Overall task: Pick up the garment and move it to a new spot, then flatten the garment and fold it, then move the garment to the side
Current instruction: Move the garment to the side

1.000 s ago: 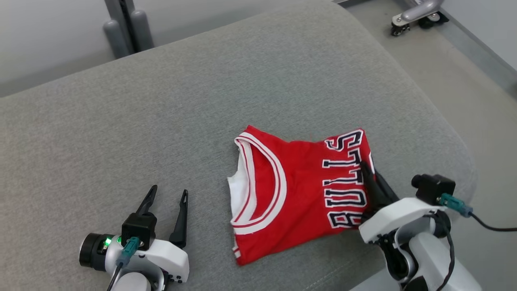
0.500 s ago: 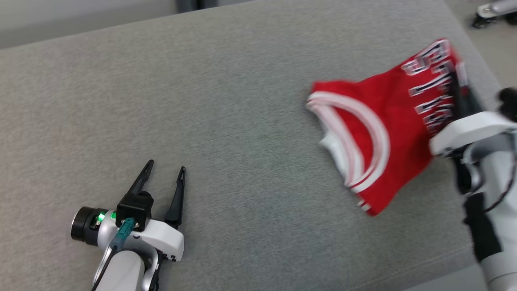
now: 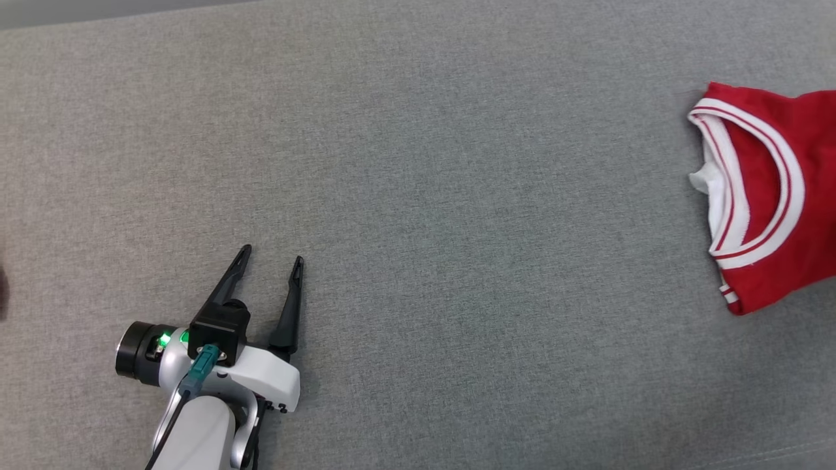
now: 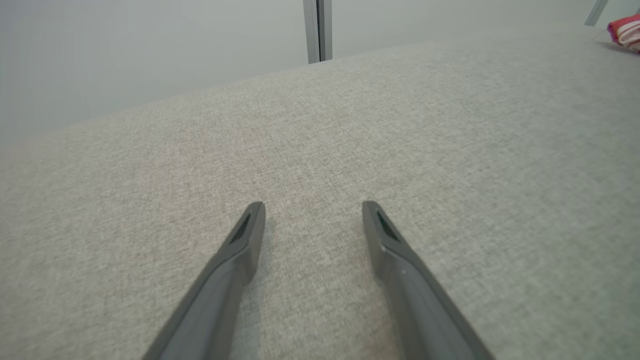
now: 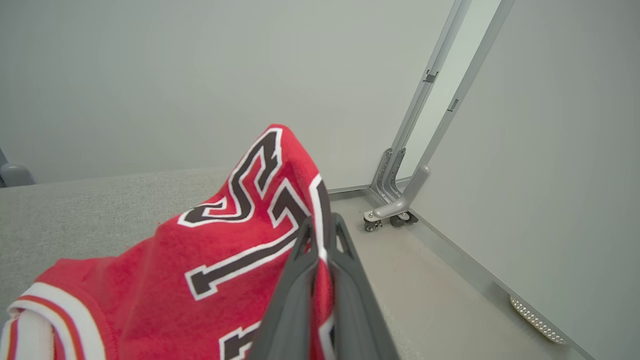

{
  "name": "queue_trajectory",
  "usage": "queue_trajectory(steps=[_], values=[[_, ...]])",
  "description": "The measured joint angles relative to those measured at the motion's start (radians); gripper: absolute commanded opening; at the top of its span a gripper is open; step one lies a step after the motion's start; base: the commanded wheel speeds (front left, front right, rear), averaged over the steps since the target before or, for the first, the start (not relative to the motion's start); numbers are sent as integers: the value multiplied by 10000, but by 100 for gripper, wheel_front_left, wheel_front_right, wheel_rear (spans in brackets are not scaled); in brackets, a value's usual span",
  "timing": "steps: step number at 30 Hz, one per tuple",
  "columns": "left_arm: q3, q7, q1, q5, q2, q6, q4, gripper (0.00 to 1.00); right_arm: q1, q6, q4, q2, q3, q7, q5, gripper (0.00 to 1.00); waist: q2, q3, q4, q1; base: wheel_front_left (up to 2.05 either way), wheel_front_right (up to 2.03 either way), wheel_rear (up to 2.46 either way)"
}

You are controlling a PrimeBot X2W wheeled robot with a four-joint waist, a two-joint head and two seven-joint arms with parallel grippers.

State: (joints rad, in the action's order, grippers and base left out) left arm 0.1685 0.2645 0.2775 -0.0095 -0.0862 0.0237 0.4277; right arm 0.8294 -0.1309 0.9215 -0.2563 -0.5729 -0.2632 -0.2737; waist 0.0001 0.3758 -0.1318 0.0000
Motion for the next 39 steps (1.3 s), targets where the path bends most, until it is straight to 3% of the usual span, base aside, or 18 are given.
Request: queue_trajectory(steps=[4,6,9,13,18,24,28,39], values=[[13,0,0,-4,2,-17,0,100,99,0,-176,-23,-1011,0,-936,0,0,24,113,0,0,0,0],[21,0,1,-10,0,-17,8,100,192,0,-318,-67,-1444,0,-1333,100,0,20,158,0,0,0,0],[12,0,1,-17,0,-35,36,100,349,0,-539,-69,-1875,0,-1693,100,0,-3,194,0,0,0,0],[-19,-2,4,-92,10,-71,88,100,702,0,-1087,100,-1609,-2,-1513,100,0,-72,194,0,0,0,0],[-94,-4,-30,-176,65,-148,111,100,478,0,-2171,765,328,-8,-71,100,0,-342,211,0,0,0,0],[-190,-6,-217,-282,163,-251,113,100,-987,0,-3542,1488,2067,-12,959,100,0,-737,343,-1,0,0,0],[-290,-6,-399,-489,257,-318,109,100,-2033,0,-3963,1858,2675,-10,1661,100,0,-1066,473,0,0,0,0],[-456,-6,-958,-696,353,-512,161,100,-4477,0,-4167,2077,3917,-10,2408,100,0,-2015,1060,0,0,0,0]])
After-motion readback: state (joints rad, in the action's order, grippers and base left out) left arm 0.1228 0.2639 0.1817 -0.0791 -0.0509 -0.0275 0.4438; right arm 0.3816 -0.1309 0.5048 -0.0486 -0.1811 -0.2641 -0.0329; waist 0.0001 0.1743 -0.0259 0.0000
